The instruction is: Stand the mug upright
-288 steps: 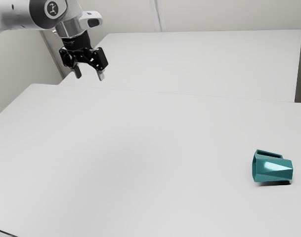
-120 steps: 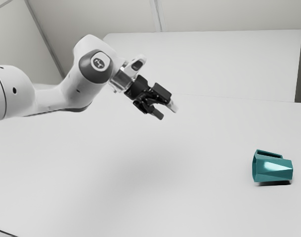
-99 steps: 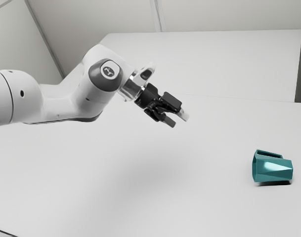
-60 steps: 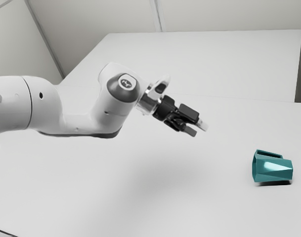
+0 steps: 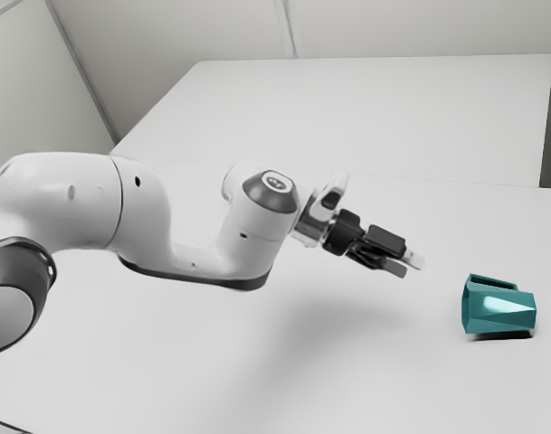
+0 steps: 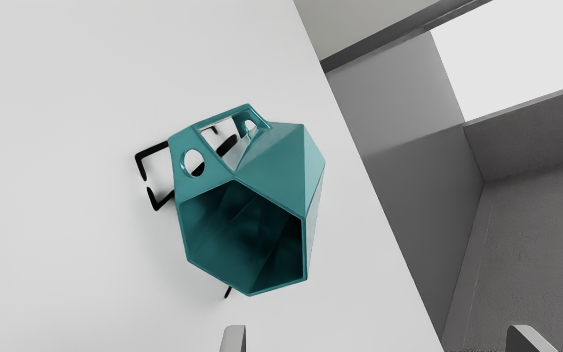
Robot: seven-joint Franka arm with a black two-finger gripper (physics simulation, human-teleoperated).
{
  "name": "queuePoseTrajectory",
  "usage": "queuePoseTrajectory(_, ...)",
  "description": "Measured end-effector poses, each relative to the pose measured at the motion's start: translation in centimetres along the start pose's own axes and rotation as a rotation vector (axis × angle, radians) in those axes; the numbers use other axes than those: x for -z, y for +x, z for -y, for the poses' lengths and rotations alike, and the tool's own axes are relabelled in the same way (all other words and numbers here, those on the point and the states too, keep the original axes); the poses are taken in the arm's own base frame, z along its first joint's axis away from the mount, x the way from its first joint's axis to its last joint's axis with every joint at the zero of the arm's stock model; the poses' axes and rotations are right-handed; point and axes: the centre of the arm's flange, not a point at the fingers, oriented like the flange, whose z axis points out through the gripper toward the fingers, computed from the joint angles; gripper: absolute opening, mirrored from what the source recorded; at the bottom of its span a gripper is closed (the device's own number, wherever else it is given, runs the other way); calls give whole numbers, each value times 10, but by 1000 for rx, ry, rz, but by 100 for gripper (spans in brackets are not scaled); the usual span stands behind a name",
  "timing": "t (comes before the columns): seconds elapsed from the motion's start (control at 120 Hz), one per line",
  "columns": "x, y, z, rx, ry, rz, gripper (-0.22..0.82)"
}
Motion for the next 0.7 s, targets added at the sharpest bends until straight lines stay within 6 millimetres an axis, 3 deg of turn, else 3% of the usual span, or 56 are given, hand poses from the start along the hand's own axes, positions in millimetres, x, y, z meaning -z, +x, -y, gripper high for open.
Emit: queuePoseTrajectory(0.7, -86, -2, 5, -113, -42, 34, 58)
